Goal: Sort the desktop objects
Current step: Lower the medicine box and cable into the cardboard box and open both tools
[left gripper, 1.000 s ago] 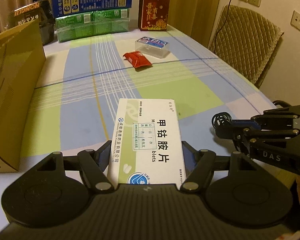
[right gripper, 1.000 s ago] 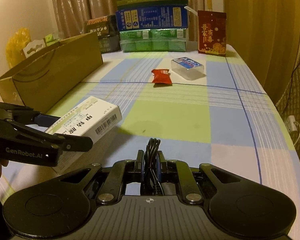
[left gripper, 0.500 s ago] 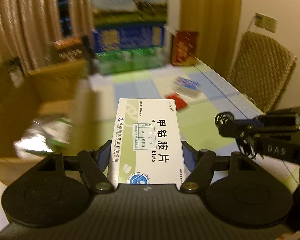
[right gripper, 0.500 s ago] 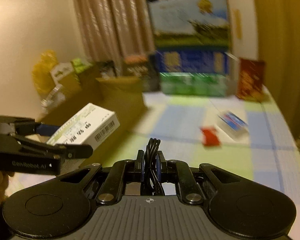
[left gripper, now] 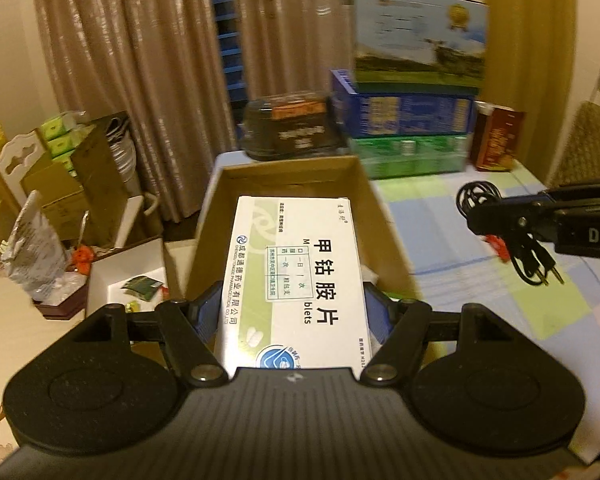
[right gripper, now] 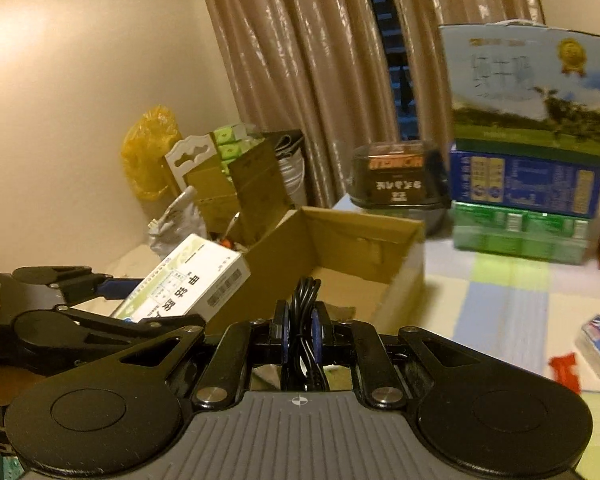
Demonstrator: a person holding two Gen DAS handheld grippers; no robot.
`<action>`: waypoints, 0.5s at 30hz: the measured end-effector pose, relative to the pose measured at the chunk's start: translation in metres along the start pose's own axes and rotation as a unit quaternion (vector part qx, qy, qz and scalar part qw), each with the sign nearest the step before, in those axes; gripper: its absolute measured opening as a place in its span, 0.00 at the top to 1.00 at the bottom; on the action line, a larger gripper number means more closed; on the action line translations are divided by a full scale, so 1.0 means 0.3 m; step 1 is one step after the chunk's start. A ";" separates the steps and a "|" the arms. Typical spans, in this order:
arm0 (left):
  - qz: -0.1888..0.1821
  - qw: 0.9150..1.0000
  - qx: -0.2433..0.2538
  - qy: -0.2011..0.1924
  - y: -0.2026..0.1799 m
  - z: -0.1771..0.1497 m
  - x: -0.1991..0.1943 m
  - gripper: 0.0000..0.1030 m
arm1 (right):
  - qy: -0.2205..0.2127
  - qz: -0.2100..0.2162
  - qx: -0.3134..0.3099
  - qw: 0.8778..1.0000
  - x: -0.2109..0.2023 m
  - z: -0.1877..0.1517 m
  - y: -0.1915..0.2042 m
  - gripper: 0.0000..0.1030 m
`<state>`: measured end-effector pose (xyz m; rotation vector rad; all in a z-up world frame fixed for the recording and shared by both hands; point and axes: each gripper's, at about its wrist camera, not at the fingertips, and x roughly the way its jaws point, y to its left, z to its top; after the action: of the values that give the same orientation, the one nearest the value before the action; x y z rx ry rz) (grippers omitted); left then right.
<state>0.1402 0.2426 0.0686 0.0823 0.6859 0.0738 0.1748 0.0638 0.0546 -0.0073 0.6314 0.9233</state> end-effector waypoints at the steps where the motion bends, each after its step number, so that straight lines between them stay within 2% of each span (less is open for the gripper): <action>1: -0.001 1.000 -0.002 -0.002 0.025 0.008 0.014 0.35 | 0.002 0.000 0.001 1.000 0.016 0.005 0.001 0.92; 10: -0.022 1.000 -0.014 0.014 0.108 0.014 0.156 0.35 | 0.027 -0.004 0.028 0.999 0.180 0.014 -0.013 0.92; 15: -0.011 0.999 -0.014 0.029 0.130 -0.009 0.218 0.32 | 0.035 -0.002 0.036 0.999 0.240 0.011 -0.018 0.92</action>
<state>0.1873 0.2877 0.0292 0.0463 0.7440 0.0645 0.2119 0.1147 0.0190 0.0235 0.7296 0.8991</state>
